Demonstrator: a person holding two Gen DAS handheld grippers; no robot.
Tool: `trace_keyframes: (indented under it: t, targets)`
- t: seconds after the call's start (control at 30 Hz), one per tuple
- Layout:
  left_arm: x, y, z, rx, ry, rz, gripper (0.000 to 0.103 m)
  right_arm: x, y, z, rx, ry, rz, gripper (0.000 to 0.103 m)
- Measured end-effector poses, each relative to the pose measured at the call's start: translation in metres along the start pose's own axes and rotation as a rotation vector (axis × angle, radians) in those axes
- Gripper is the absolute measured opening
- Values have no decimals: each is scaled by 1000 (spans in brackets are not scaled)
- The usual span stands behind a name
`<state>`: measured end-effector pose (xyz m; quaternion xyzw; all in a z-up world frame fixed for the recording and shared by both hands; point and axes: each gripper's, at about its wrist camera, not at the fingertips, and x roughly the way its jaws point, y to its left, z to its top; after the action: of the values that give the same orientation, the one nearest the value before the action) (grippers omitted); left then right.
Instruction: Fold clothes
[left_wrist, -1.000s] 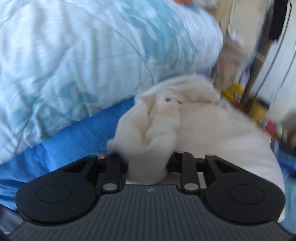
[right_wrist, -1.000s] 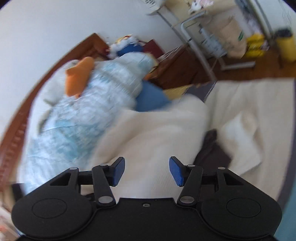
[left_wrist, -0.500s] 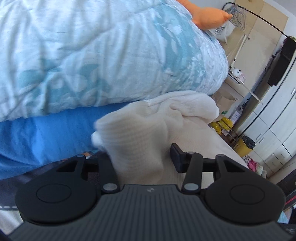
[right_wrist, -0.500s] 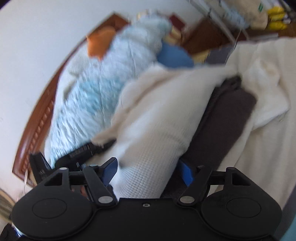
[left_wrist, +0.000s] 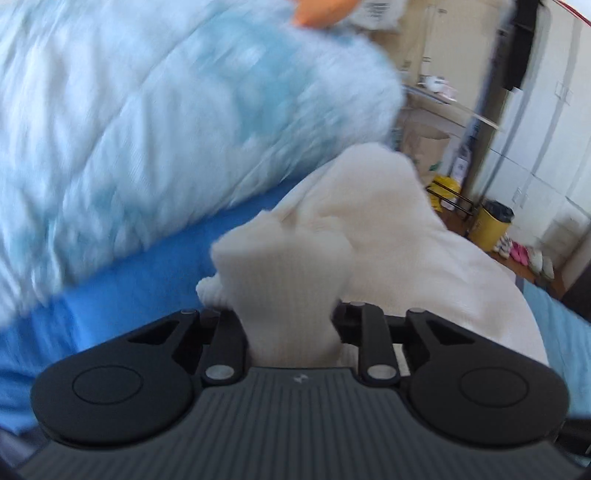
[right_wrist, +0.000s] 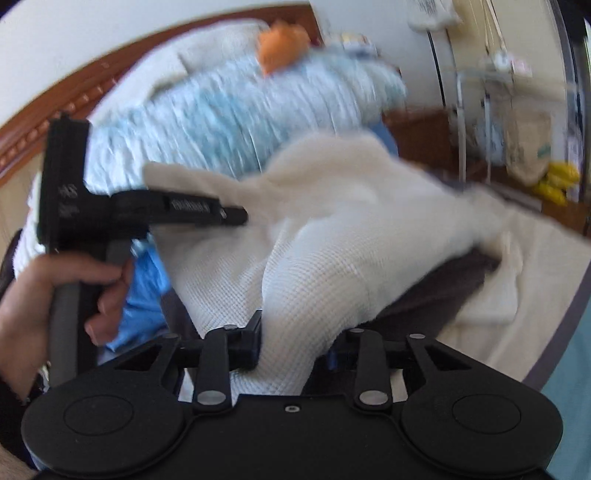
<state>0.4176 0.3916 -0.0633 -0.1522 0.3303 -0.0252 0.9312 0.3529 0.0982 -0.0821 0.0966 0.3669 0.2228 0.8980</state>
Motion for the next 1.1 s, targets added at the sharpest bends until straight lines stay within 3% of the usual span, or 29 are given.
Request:
trace_keyframes:
  t: [0.07,0.17,0.43,0.5,0.57,0.63,0.7,0.77,0.8,0.83,0.87,1.0,1.1]
  targets:
    - [6,18,-3,-91,-4,-48,27,4,-15,-11,96,2,41,48]
    - [11,31,-5,-139,-3,-80,27,-14,-35,-18,183,-46,137,48]
    - [14,8,-5,-49,-8,-2,27,-32,-47,-13,209,-19,276,49]
    - [9,3,-5,-40,-17,16,21,-28,-47,-16,229,-7,284,48]
    - [2,-8,-3,20,-42,44,17,-27,-47,-19,222,-27,291,21]
    - [-4,-22,-2,70,-68,58,15,-28,-46,-20,184,-66,298,21]
    - [-6,-31,4,80,-79,39,14,-24,-49,-18,174,-98,304,22]
    - [-7,-38,13,80,-81,30,13,-16,-56,-12,232,-77,315,44]
    - [-8,-41,18,81,-82,28,13,-13,-58,-9,253,-64,314,46]
    - [-9,-44,23,81,-76,31,12,-10,-60,-7,268,-57,307,32]
    - [-15,-45,27,63,-66,33,12,-11,-60,-5,277,-67,310,28]
    - [-55,-45,31,58,-120,-3,13,-59,-42,-6,203,-212,331,23]
    - [-51,-21,19,-17,-82,32,15,-85,-28,-15,120,-257,359,23]
